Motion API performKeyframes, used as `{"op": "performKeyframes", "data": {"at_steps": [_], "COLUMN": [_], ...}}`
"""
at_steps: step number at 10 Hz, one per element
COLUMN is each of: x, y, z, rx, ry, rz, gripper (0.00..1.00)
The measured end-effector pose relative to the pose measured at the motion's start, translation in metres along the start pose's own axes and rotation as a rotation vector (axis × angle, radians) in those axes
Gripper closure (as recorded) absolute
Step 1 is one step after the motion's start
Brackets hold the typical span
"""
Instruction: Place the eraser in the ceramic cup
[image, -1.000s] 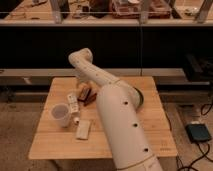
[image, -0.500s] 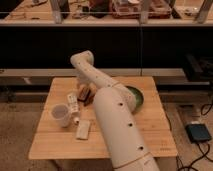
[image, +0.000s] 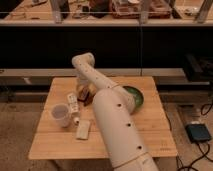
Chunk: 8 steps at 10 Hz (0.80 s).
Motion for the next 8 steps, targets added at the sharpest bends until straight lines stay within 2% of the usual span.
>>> {"op": "performKeyframes", "data": {"at_steps": [2, 3, 8], "x": [0.0016, 0.0016, -0.0081], "y": [-0.0011, -0.0022, -0.0084], "z": [0.0016, 0.0027, 0.0026], "rx": [0.008, 0.014, 0.046], "ry": [0.001, 0.001, -0.030], "rz": [0.004, 0.005, -0.019], "gripper": [0.35, 0.38, 0.86]}}
